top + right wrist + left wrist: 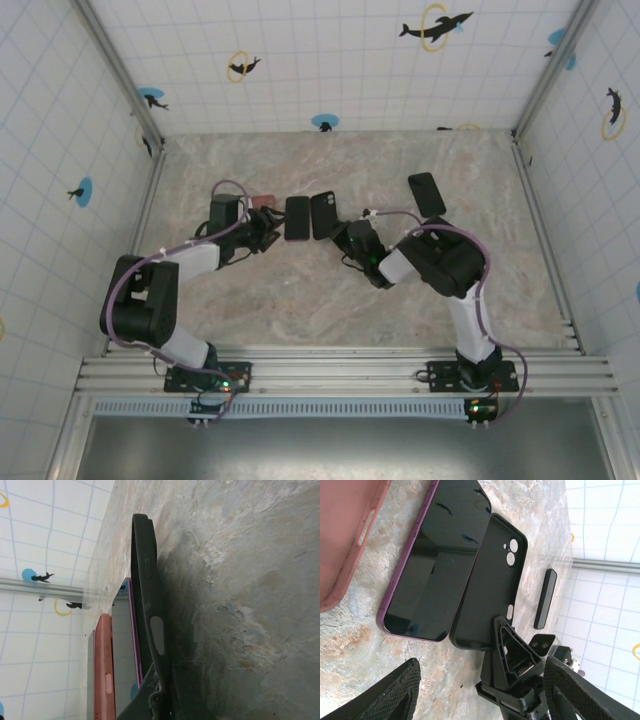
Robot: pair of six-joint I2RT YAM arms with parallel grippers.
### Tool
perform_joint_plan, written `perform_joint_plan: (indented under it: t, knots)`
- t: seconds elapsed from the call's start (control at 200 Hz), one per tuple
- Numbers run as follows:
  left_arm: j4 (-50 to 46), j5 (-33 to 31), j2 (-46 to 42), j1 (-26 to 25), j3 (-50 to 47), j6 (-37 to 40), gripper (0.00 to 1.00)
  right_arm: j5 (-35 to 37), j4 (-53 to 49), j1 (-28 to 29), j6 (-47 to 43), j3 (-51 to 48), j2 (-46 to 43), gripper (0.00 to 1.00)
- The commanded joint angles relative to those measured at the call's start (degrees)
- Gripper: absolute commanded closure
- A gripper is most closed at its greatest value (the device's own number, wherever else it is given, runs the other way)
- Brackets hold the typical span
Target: Take the phone out of the phone case
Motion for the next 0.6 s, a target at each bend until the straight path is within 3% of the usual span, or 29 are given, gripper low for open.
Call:
perform_joint_plan:
  t: [0.0,0.2,0.596]
  knots:
    - [-1.6,0.8,-1.6,0.3,0.5,1.2,0.32,0.0,-0.9,0.7,-0.5,2.0,1.1,0.89]
    - [-1.1,1.2,-1.5,0.3,0.2,1.3,0.32,0.4,-4.3,0.7,-5.4,1.9,-1.1,0.74]
    - [-0.5,2.3,-1.8,0.4,-0.1,1.6,0.32,3.3,-20.8,0.4,-21.2,3.8,-9.2,0.46]
